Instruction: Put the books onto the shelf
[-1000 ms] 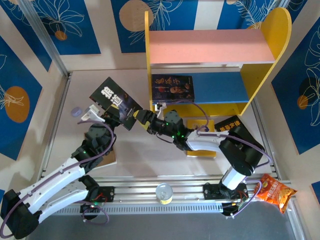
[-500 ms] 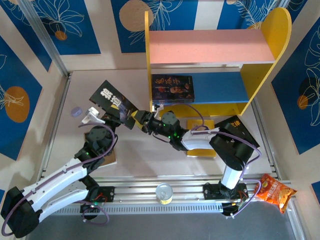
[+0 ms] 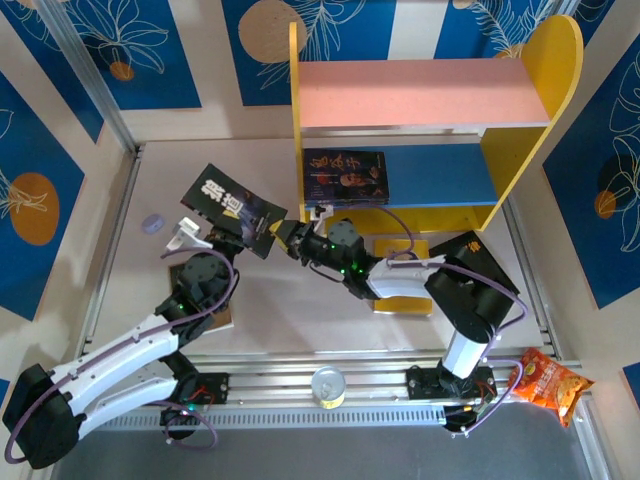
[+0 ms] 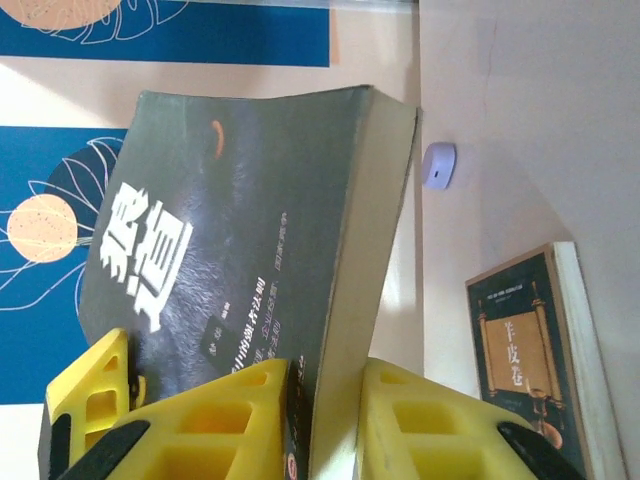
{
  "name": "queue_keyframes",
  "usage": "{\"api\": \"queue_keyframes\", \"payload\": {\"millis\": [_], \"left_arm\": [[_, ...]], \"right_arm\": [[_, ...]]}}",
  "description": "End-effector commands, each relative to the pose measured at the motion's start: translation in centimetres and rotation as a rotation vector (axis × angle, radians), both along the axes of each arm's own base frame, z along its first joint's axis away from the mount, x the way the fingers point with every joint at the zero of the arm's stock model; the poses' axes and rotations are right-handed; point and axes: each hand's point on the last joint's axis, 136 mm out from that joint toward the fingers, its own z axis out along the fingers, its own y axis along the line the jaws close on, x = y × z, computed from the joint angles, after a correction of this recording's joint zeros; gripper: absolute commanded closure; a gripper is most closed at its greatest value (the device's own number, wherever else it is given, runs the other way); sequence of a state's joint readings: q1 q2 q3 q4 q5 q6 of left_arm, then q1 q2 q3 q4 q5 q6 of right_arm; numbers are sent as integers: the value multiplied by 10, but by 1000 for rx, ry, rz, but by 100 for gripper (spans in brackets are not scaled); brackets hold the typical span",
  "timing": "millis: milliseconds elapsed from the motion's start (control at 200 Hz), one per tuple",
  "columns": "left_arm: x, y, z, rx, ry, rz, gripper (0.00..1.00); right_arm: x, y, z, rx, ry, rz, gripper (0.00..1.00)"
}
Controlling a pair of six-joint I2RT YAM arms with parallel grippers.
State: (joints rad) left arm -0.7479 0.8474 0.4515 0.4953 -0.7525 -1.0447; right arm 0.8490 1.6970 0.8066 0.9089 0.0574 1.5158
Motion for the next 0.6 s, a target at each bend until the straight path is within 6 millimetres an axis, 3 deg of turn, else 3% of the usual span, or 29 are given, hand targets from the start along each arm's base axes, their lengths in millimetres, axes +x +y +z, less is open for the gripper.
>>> {"api": "queue_keyframes", "payload": {"millis": [0, 235, 425, 595], "left_arm": [[-9, -3, 15, -56, -37, -35, 62], [-25, 30, 18, 21, -12, 66, 43], [-36, 53, 25, 133, 38, 139, 40], [-40, 60, 26, 165, 45, 163, 38]], "right_arm": [[-8, -7, 30, -9, -124, 25, 79], [-24, -23, 46, -77, -224, 96, 82], [-37, -53, 47, -105, -246, 153, 84], [-51, -78, 58, -135, -292, 206, 86]]}}
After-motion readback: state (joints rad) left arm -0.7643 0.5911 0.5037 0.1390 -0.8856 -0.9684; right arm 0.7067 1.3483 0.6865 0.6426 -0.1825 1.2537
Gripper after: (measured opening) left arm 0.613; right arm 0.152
